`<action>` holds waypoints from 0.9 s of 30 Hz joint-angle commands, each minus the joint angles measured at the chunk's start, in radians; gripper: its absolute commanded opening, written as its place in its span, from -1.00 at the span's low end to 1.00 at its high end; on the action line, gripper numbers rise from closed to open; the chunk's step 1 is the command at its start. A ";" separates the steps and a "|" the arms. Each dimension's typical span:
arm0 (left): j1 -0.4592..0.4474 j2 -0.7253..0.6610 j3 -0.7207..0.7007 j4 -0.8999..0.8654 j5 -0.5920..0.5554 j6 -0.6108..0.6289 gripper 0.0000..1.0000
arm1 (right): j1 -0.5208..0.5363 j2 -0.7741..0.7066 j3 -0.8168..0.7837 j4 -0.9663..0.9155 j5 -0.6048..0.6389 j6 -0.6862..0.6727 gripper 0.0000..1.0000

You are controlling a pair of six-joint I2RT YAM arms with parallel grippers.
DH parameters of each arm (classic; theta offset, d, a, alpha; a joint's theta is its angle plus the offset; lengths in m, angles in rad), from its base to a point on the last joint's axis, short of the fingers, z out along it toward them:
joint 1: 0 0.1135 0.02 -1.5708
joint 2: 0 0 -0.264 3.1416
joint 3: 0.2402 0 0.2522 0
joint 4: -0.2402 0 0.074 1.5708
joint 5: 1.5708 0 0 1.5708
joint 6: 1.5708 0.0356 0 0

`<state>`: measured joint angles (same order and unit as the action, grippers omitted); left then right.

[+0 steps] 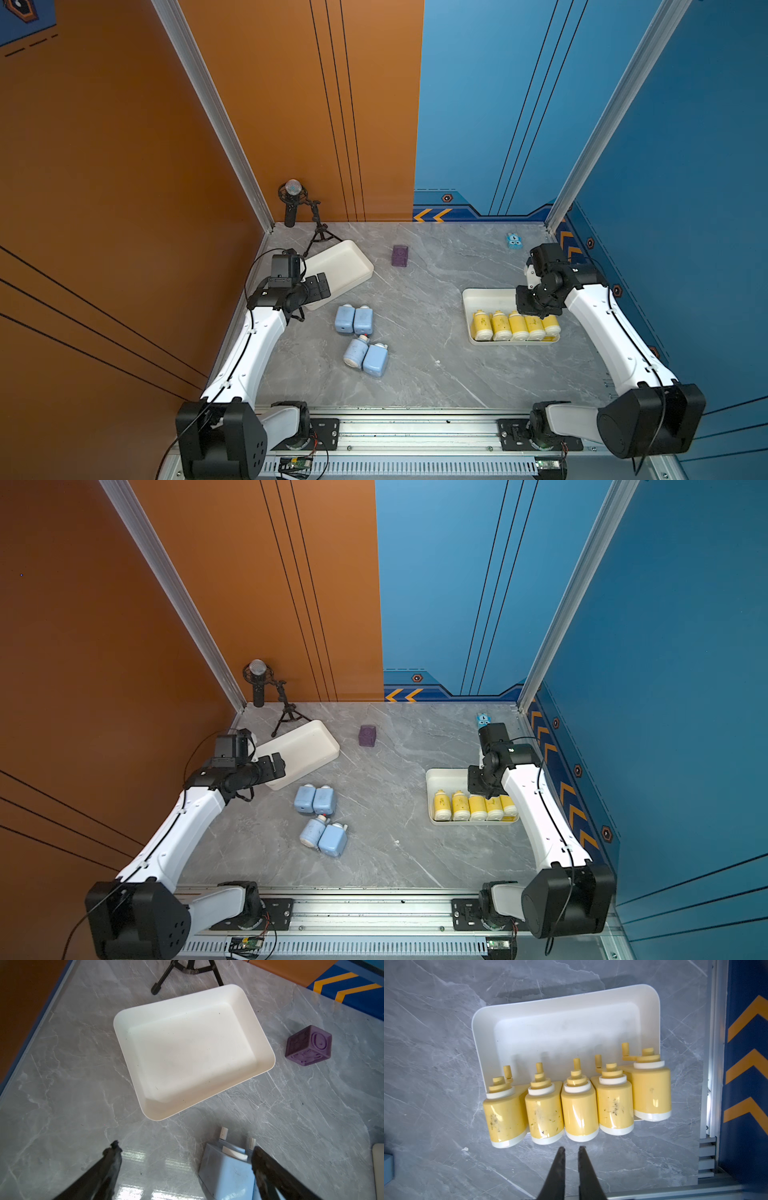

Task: Place the pencil sharpeners by color into the storage box
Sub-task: Place the pencil sharpener in the storage box, then adjust the storage box at the center of the board.

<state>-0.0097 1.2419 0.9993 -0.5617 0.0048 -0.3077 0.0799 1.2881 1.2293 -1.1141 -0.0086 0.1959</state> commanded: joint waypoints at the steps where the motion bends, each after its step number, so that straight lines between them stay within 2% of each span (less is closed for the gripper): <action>1: -0.046 0.073 0.123 -0.082 0.036 -0.010 0.97 | 0.008 -0.034 0.006 0.011 -0.042 0.041 -0.64; 6: -0.147 0.289 0.338 -0.237 0.065 -0.033 0.97 | 0.014 -0.081 -0.014 0.023 -0.057 0.050 -0.60; 12: -0.274 0.587 0.650 -0.427 0.032 -0.047 0.96 | 0.011 -0.118 -0.038 0.029 -0.052 0.032 -0.52; 19: -0.296 0.849 0.920 -0.506 0.027 -0.134 0.75 | 0.008 -0.129 -0.071 0.063 -0.094 0.018 -0.49; 25: -0.300 0.971 1.053 -0.530 0.004 -0.145 0.75 | 0.000 -0.130 -0.093 0.077 -0.115 0.001 -0.47; 27: -0.300 1.006 1.090 -0.531 0.002 -0.144 0.65 | -0.002 -0.127 -0.096 0.079 -0.119 -0.002 -0.47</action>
<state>-0.3088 2.2143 2.0354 -1.0416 0.0269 -0.4400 0.0849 1.1790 1.1450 -1.0607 -0.1055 0.2134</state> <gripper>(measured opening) 0.839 0.263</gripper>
